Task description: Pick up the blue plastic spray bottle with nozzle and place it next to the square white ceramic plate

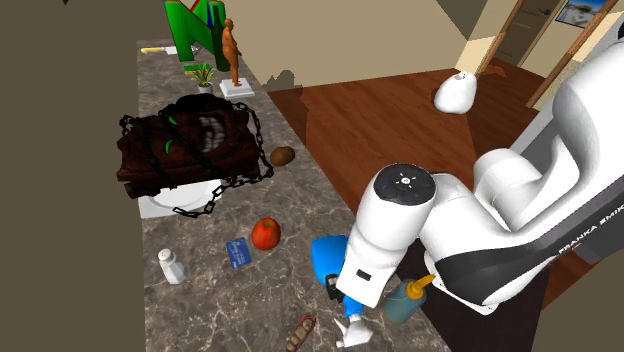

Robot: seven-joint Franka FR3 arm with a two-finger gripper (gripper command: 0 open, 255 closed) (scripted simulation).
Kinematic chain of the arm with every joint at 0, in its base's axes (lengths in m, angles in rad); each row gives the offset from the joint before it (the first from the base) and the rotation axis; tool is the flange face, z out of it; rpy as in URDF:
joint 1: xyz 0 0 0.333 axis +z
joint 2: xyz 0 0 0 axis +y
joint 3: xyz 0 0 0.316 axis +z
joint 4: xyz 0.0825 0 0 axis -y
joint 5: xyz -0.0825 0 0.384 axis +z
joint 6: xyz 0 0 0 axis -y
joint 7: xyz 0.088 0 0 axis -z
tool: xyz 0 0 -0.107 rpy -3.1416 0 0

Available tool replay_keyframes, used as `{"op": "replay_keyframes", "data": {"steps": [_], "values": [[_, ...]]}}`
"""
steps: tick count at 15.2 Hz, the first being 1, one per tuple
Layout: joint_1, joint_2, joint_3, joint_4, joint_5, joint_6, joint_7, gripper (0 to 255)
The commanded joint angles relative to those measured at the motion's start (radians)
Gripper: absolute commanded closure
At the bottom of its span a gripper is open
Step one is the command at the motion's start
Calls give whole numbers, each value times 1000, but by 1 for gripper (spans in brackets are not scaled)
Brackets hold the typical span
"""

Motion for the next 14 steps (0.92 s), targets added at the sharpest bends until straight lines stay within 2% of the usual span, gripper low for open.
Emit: {"op": "replay_keyframes", "data": {"steps": [1,7,14], "values": [[-14,-11,-20,9,-9,-22,-25,255],[-115,50,-126,57,-84,-19,-167,255],[-217,164,-234,171,-157,-27,-315,255]]}}
